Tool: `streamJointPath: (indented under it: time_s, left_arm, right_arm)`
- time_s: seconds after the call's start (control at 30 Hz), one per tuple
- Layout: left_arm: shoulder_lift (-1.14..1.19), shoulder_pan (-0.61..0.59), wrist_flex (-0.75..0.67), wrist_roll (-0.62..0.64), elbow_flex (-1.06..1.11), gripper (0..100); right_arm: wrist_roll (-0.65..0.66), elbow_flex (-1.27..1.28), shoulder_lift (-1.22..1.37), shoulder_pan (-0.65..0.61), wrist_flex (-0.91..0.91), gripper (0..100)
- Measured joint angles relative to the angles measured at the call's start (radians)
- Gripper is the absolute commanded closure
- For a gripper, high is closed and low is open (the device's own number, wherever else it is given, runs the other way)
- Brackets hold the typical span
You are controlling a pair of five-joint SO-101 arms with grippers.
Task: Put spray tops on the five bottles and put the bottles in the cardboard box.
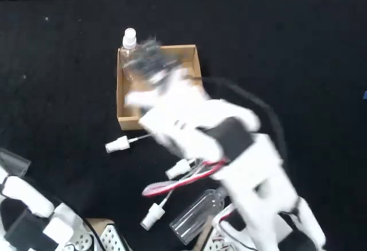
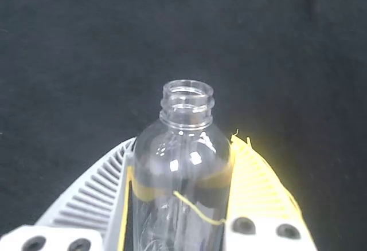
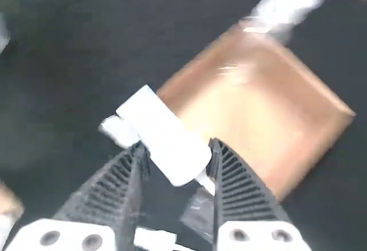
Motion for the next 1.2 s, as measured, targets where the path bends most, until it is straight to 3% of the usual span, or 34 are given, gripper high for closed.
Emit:
streamJointPath:
  time_s: [0.17,0.3,0.47,0.57,0.67,0.83,1.0,1.2]
  left_arm:
    - [-0.144,0.109,0.072,0.0,0.012,97]
    - [-0.307,0.285,0.058,-0.005,0.104,97]
    - [-0.434,0.563,-0.017,-0.104,0.181,97]
    - [-0.457,0.64,-0.083,-0.114,0.245,97]
    - [-0.462,0.644,-0.104,-0.1,0.302,97]
    - [-0.463,0.629,-0.104,-0.091,0.354,97]
    - [-0.466,0.6,-0.11,-0.087,0.399,97]
    - [-0.466,0.598,-0.11,-0.087,0.4,97]
  right_arm:
    - [-0.011,-0.032,-0.011,0.359,0.126,91.0]
    - [-0.011,0.095,-0.012,0.694,0.133,90.7]
    - [0.092,0.367,-0.012,1.094,-0.009,90.7]
    - [0.17,0.519,-0.011,1.266,-0.14,90.7]
    - [0.227,0.638,-0.011,1.339,-0.245,90.7]
    - [0.244,0.729,-0.009,1.343,-0.311,89.8]
    - [0.265,0.729,0.095,1.343,-0.334,79.7]
    - [0.477,0.572,0.345,1.343,-0.232,74.9]
